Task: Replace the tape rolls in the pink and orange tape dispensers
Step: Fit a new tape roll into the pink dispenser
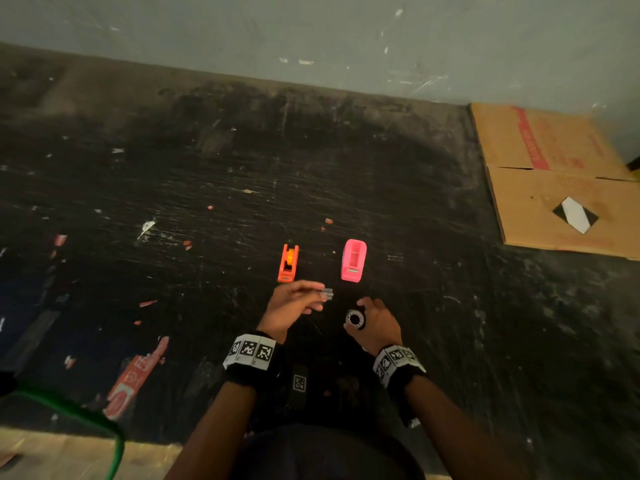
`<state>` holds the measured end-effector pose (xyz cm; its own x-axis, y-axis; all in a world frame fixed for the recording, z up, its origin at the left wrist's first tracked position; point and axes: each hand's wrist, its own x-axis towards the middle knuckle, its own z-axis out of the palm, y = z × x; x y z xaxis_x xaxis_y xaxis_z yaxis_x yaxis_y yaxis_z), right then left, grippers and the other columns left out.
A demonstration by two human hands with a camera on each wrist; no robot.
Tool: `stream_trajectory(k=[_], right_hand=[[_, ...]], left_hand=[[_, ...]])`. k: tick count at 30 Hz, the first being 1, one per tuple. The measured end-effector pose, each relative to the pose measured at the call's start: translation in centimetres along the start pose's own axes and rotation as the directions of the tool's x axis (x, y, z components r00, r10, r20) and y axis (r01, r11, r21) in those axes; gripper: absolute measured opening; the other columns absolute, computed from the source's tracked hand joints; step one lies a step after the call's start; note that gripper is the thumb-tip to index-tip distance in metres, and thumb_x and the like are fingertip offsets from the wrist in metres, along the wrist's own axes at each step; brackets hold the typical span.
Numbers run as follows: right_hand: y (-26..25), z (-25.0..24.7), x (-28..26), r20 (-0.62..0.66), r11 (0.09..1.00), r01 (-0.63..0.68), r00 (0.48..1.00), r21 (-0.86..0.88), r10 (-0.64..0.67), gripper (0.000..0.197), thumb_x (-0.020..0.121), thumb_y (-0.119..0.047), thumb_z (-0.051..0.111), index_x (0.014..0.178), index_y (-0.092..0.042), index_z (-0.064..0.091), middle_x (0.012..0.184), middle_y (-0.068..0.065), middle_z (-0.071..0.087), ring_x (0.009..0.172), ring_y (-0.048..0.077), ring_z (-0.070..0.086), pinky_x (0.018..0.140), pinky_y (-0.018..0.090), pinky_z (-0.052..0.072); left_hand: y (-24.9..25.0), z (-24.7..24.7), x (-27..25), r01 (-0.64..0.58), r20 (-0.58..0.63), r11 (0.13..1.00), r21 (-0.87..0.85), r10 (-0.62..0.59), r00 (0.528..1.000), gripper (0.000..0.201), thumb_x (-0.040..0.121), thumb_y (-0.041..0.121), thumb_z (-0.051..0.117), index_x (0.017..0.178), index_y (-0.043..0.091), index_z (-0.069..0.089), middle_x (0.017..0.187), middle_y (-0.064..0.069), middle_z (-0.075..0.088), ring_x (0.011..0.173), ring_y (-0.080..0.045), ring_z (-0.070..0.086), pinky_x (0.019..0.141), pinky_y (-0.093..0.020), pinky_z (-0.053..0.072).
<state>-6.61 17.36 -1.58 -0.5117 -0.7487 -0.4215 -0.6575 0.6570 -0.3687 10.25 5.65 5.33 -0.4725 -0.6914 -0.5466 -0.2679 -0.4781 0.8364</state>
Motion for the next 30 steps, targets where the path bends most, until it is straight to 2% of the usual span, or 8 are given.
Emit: stream_trajectory(k=[4,8,11,13,15,20,26,30], right_hand=[[-0.5,0.6,0.6,0.041,1.000,0.018,0.999,0.002,-0.018,0.043,0.080,-0.026,0.080,0.117,-0.024,0.058,0.125,0.005,0.055,0.106,0.024,0.065,0.088,0.035,0.056],[-0.6,-0.2,0.2,-0.085,0.981,0.054,0.996,0.185,-0.039,0.029,0.080,-0.019,0.079,0.105,-0.022,0.064,0.111,0.005,0.061,0.094,0.019,0.064,0.080,0.029,0.053],[-0.9,-1.7,-0.8,-0.203,0.883,0.153,0.977,0.443,-0.067,0.034,0.074,-0.012,0.086,0.099,-0.025,0.067,0.101,-0.001,0.068,0.089,0.012,0.067,0.081,0.027,0.056],[-1.5,-2.8,-1.8,-0.190,0.781,0.185,0.978,0.597,-0.087,0.040,0.073,-0.004,0.086,0.102,-0.024,0.067,0.099,-0.001,0.072,0.090,0.011,0.071,0.081,0.025,0.058],[-1.8,-4.1,-2.8,-0.174,0.700,0.226,0.974,0.677,-0.146,0.041,0.074,0.001,0.084,0.107,-0.018,0.068,0.102,0.002,0.075,0.092,0.015,0.074,0.082,0.024,0.059],[-2.3,-5.8,-4.3,-0.138,0.636,0.279,0.955,0.719,-0.263,0.044,0.076,0.008,0.080,0.114,-0.011,0.068,0.108,-0.003,0.074,0.096,0.007,0.075,0.084,0.017,0.057],[-2.5,-6.0,-4.9,-0.136,0.629,0.313,0.940,0.712,-0.313,0.045,0.080,0.003,0.080,0.119,-0.015,0.067,0.115,-0.006,0.073,0.102,0.006,0.075,0.086,0.019,0.058],[-2.6,-6.1,-5.3,-0.161,0.647,0.333,0.937,0.686,-0.311,0.046,0.080,0.002,0.081,0.119,-0.017,0.067,0.115,-0.006,0.073,0.097,0.008,0.075,0.087,0.022,0.059]], left_hand=[[-0.2,-0.1,-0.1,0.012,-0.006,1.000,0.013,-0.012,1.000,0.017,0.082,0.010,0.076,0.091,0.024,0.076,0.087,-0.001,0.079,0.072,-0.010,0.070,0.072,-0.021,0.050],[-0.3,0.0,-0.1,0.005,0.008,0.999,0.039,-0.006,1.000,0.016,0.084,0.011,0.074,0.091,0.026,0.076,0.084,0.002,0.079,0.073,-0.010,0.071,0.072,-0.022,0.050],[-0.3,0.2,-0.3,-0.015,0.012,0.999,0.044,0.014,1.000,0.014,0.086,0.012,0.073,0.092,0.024,0.075,0.082,0.003,0.080,0.071,-0.009,0.071,0.071,-0.021,0.050],[-0.4,0.4,-0.6,-0.027,0.010,0.999,0.039,0.027,1.000,0.013,0.086,0.013,0.073,0.096,0.021,0.076,0.084,0.002,0.080,0.071,-0.009,0.072,0.071,-0.022,0.049],[-0.5,0.7,-0.8,-0.033,0.018,0.999,0.031,0.032,0.999,0.014,0.085,0.013,0.074,0.099,0.018,0.076,0.084,0.000,0.080,0.070,-0.008,0.071,0.072,-0.022,0.049],[-0.4,1.3,-1.1,-0.038,0.055,0.999,0.033,0.036,0.998,0.015,0.086,0.015,0.074,0.100,0.019,0.077,0.082,0.001,0.079,0.076,-0.009,0.072,0.074,-0.023,0.049],[0.1,1.3,-1.7,-0.057,0.080,0.998,0.015,0.056,0.995,0.021,0.085,0.017,0.074,0.105,0.015,0.077,0.090,-0.004,0.080,0.082,-0.013,0.073,0.082,-0.026,0.052],[0.0,1.3,-1.8,-0.075,0.079,0.997,-0.009,0.075,0.994,0.020,0.085,0.015,0.074,0.105,0.013,0.078,0.091,-0.005,0.080,0.082,-0.015,0.072,0.086,-0.030,0.052]])
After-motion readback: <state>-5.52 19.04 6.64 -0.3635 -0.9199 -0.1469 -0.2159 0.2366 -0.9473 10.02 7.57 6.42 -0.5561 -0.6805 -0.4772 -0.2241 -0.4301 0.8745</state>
